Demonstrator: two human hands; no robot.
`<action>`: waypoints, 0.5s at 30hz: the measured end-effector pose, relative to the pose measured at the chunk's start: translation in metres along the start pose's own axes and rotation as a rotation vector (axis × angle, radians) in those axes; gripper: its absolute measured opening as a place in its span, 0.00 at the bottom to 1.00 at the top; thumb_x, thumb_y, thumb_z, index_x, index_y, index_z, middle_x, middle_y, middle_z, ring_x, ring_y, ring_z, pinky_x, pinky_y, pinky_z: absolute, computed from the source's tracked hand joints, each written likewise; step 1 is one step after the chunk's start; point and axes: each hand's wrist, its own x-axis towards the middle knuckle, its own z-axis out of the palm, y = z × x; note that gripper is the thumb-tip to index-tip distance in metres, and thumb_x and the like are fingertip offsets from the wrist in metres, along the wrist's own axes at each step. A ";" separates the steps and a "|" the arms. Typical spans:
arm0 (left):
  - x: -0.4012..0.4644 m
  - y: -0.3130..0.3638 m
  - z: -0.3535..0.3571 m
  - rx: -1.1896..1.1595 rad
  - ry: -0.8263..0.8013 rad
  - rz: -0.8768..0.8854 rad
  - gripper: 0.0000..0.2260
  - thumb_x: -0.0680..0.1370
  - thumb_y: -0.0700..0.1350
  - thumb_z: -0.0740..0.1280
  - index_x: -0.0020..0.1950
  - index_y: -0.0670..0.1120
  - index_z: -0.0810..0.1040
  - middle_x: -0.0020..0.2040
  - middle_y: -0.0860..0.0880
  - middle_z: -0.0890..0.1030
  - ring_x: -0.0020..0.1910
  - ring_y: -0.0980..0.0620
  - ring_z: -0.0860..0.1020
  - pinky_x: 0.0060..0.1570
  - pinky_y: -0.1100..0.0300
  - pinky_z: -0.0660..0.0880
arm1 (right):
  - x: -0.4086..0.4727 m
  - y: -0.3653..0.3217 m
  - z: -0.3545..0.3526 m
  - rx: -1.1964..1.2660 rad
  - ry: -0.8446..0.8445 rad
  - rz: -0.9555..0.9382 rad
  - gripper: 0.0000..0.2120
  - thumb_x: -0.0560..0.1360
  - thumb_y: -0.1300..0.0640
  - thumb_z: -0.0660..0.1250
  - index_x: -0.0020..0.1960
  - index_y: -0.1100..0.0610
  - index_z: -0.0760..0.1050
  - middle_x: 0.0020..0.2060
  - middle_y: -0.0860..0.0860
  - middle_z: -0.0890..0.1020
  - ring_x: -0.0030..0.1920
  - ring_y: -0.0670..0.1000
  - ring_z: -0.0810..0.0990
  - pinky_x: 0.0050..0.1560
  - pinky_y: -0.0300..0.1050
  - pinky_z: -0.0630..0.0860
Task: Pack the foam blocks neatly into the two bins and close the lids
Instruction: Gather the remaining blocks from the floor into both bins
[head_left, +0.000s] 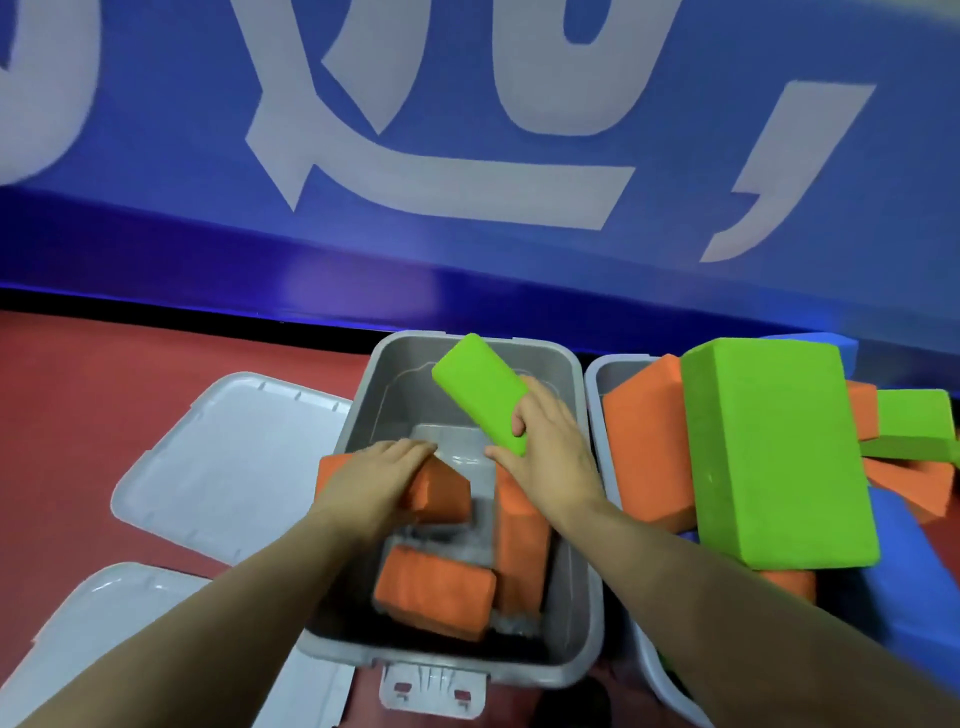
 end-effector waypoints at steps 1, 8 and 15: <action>0.000 0.000 0.010 0.012 -0.031 0.005 0.40 0.70 0.55 0.76 0.79 0.49 0.64 0.75 0.51 0.70 0.70 0.45 0.71 0.67 0.53 0.68 | 0.002 0.004 0.003 -0.049 -0.021 -0.056 0.24 0.68 0.53 0.80 0.43 0.53 0.63 0.73 0.47 0.70 0.65 0.52 0.70 0.55 0.50 0.74; 0.001 0.010 0.044 -0.073 -0.300 -0.071 0.38 0.76 0.63 0.68 0.82 0.53 0.58 0.79 0.54 0.61 0.76 0.48 0.63 0.73 0.49 0.67 | 0.030 0.018 0.017 -0.422 -0.175 -0.186 0.15 0.73 0.46 0.76 0.52 0.55 0.79 0.78 0.52 0.65 0.78 0.58 0.63 0.79 0.59 0.57; 0.013 0.022 0.027 -0.171 -0.164 -0.170 0.31 0.80 0.60 0.66 0.79 0.51 0.63 0.76 0.51 0.66 0.73 0.46 0.69 0.70 0.50 0.68 | 0.004 0.036 0.008 -0.356 -0.476 0.025 0.23 0.81 0.37 0.59 0.65 0.53 0.77 0.81 0.50 0.59 0.77 0.54 0.63 0.75 0.49 0.59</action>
